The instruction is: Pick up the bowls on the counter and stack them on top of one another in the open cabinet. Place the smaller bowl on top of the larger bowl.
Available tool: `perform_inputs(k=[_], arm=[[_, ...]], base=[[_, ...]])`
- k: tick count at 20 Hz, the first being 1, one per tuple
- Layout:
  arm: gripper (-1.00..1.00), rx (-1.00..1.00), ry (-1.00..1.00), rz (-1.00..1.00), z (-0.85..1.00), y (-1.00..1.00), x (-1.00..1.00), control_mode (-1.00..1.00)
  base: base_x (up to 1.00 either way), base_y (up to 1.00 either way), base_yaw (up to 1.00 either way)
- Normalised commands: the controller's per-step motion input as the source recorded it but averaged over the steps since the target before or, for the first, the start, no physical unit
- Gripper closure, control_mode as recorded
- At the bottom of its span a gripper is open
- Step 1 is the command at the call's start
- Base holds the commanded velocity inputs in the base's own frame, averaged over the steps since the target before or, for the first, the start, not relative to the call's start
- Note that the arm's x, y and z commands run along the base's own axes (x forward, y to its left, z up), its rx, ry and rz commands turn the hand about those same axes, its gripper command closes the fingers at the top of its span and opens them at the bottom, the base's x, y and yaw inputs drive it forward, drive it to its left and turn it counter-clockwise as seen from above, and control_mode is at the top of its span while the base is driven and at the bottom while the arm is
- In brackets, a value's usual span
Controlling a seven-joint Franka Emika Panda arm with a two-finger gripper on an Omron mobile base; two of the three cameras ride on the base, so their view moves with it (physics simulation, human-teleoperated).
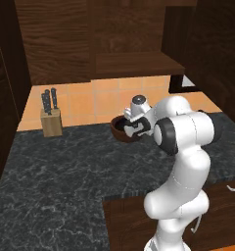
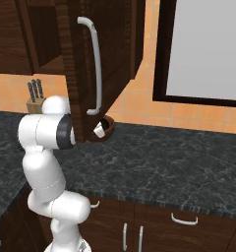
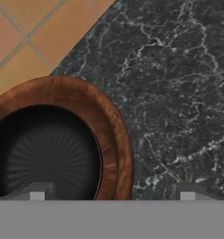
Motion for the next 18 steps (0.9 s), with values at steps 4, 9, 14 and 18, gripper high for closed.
perform_inputs(k=[4,9,14,18], arm=[[-1.00,0.00,0.24,0.13,-0.17,0.02,0.12,-1.00],[-1.00,0.00,0.27,0.09,-0.37,0.07,0.11,-1.00],[-1.00,0.00,0.13,0.03,-0.18,0.10,0.26,-1.00],[1.00,0.00,0.01,0.00,-0.33,0.11,0.06,-1.00]], base=[[0.00,0.00,0.00],[0.00,0.00,0.00],[0.00,0.00,0.00],[0.00,0.00,0.00]])
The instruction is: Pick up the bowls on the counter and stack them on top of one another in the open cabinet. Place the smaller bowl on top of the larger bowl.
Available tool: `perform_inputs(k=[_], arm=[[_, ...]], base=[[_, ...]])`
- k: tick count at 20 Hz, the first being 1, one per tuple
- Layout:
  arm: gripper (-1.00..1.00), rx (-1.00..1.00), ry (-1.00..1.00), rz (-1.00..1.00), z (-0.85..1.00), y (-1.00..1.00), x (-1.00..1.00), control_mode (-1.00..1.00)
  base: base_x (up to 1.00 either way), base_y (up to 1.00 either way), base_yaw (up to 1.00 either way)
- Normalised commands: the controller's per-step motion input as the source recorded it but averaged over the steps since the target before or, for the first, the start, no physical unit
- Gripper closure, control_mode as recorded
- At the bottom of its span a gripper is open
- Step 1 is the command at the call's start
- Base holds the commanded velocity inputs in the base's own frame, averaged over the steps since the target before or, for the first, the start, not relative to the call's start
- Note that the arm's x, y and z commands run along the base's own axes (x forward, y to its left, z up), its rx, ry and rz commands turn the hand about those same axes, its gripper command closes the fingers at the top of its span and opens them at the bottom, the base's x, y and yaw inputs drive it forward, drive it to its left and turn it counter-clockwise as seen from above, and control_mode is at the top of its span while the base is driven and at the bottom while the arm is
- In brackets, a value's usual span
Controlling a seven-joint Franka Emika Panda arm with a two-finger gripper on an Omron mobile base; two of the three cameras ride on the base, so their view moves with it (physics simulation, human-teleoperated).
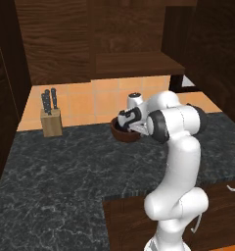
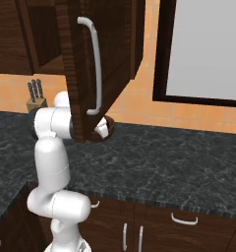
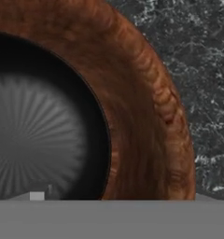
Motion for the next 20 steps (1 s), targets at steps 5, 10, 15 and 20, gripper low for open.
perform_inputs(k=[5,10,15,20], arm=[[1.00,0.00,0.01,0.00,-0.12,0.00,-0.01,-1.00],[1.00,0.00,-0.06,0.00,0.15,0.00,-0.26,-1.00],[1.00,0.01,-0.20,-0.08,0.85,-0.13,-0.84,-1.00],[1.00,0.03,-0.31,-0.13,1.00,-0.15,-0.97,-1.00]], base=[[0.00,0.00,0.00],[0.00,0.00,0.00],[0.00,0.00,0.00],[0.00,0.00,0.00]])
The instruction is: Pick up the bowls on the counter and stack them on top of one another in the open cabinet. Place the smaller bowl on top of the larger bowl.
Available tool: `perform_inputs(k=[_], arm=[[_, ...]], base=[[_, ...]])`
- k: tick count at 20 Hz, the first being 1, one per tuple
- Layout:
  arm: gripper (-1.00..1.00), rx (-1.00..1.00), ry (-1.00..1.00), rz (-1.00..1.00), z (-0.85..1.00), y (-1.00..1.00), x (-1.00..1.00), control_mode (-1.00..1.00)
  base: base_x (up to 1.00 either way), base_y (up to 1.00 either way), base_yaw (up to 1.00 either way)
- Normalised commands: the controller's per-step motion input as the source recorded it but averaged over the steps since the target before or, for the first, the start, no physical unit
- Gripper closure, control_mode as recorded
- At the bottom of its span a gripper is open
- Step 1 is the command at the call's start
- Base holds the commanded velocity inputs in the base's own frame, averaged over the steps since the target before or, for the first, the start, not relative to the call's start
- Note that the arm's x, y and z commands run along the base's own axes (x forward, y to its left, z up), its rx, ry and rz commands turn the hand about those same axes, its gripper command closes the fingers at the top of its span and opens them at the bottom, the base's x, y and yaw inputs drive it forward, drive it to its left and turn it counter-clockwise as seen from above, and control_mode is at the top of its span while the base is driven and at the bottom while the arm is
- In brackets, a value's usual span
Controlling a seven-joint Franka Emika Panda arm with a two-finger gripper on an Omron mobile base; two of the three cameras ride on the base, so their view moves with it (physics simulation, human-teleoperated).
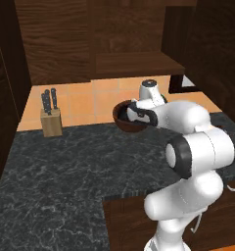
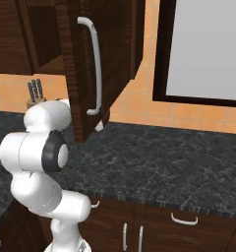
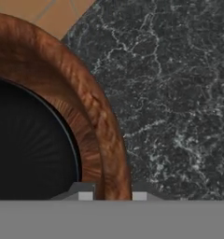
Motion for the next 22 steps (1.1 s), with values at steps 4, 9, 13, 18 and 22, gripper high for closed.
perform_inputs(k=[4,9,13,18,22], arm=[[1.00,0.00,-0.26,-0.10,1.00,-0.01,-0.87,-1.00],[1.00,0.00,-0.22,-0.09,1.00,0.00,-0.93,-1.00],[1.00,0.00,-0.15,-0.11,1.00,0.00,-0.69,-1.00],[1.00,0.00,-0.17,-0.11,1.00,0.00,-0.38,-1.00],[1.00,0.00,-0.13,-0.10,1.00,0.00,-0.14,-1.00]], base=[[0.00,0.00,0.00],[0.00,0.00,0.00],[0.00,0.00,0.00],[0.00,0.00,0.00],[0.00,0.00,0.00]])
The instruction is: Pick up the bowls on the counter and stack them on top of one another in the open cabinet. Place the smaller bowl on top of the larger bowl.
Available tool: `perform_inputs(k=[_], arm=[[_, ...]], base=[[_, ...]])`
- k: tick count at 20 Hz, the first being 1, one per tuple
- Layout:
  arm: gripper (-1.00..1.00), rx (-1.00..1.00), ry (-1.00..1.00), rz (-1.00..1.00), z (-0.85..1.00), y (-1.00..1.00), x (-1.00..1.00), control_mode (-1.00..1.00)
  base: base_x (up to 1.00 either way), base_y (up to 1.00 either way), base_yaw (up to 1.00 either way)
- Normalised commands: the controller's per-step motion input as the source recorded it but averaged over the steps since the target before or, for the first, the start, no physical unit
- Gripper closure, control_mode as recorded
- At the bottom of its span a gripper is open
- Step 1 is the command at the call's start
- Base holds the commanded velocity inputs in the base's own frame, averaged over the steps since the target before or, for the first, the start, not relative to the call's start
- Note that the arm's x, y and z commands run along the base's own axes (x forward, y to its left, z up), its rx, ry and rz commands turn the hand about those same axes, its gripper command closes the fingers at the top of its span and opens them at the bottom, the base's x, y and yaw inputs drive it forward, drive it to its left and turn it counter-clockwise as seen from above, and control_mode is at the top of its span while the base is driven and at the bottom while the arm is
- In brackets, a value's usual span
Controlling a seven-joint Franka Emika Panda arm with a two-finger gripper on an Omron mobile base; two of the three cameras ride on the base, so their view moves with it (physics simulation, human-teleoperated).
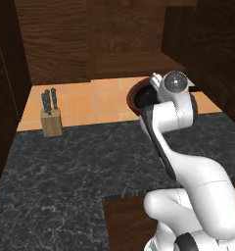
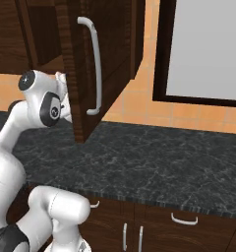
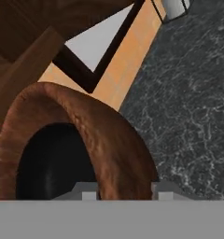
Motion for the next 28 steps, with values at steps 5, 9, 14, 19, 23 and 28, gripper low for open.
perform_inputs(k=[5,9,14,19,23,28], arm=[[1.00,0.08,-0.02,-0.05,0.94,-0.11,-1.00,-1.00],[1.00,0.13,-0.13,-0.03,1.00,0.00,-0.52,-1.00],[1.00,0.04,-0.02,-0.01,0.75,0.08,0.84,-1.00],[1.00,-0.01,0.00,0.00,0.11,0.29,0.99,-1.00],[1.00,-0.04,0.00,0.00,-0.25,0.39,0.94,-1.00],[1.00,-0.04,0.00,0.00,0.00,0.15,1.00,-1.00]], base=[[0.00,0.00,0.00],[0.00,0.00,0.00],[0.00,0.00,0.00],[0.00,0.00,0.00],[0.00,0.00,0.00],[0.00,0.00,0.00]])
